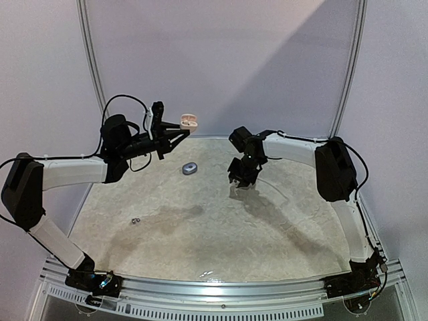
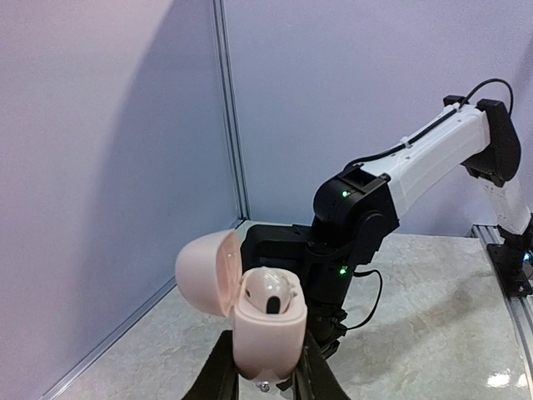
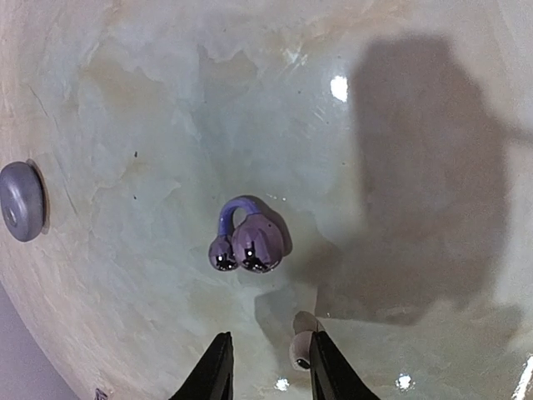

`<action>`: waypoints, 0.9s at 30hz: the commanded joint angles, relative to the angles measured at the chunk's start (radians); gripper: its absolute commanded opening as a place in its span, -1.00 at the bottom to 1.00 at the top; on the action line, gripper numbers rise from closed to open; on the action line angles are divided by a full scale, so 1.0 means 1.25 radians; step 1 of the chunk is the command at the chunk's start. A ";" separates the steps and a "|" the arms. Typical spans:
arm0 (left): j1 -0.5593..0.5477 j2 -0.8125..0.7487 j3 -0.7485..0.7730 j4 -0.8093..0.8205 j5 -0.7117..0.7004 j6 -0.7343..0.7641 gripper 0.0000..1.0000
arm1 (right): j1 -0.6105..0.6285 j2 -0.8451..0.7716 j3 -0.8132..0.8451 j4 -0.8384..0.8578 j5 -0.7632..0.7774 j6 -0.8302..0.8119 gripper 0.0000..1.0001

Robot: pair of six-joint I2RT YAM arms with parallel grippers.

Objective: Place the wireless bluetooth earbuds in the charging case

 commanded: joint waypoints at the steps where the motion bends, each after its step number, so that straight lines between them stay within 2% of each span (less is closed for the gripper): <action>1: 0.016 -0.022 -0.011 0.017 -0.004 0.003 -1.00 | -0.003 -0.008 0.034 -0.045 -0.015 0.015 -0.35; 6: 0.023 -0.019 -0.012 0.026 -0.010 0.007 -1.00 | -0.001 0.039 0.133 -0.137 -0.021 -0.038 -0.35; 10: 0.030 -0.018 -0.013 0.032 -0.012 0.004 -1.00 | 0.005 0.060 0.160 -0.161 -0.012 -0.058 -0.40; 18: 0.051 -0.014 -0.013 0.040 -0.012 -0.005 -1.00 | 0.009 0.037 0.136 -0.220 0.048 -0.091 -0.39; 21: 0.052 -0.015 -0.013 0.037 -0.009 -0.009 -1.00 | 0.012 0.042 0.116 -0.214 0.012 -0.088 -0.37; 24: 0.054 -0.016 -0.011 0.038 -0.015 -0.007 -1.00 | 0.016 0.056 0.107 -0.207 0.003 -0.099 -0.30; 26: 0.054 -0.017 -0.012 0.034 -0.014 -0.006 -1.00 | 0.017 0.059 0.112 -0.204 0.016 -0.124 -0.18; 27: 0.053 -0.016 -0.012 0.032 -0.011 -0.005 -1.00 | 0.017 0.054 0.110 -0.203 0.026 -0.136 0.07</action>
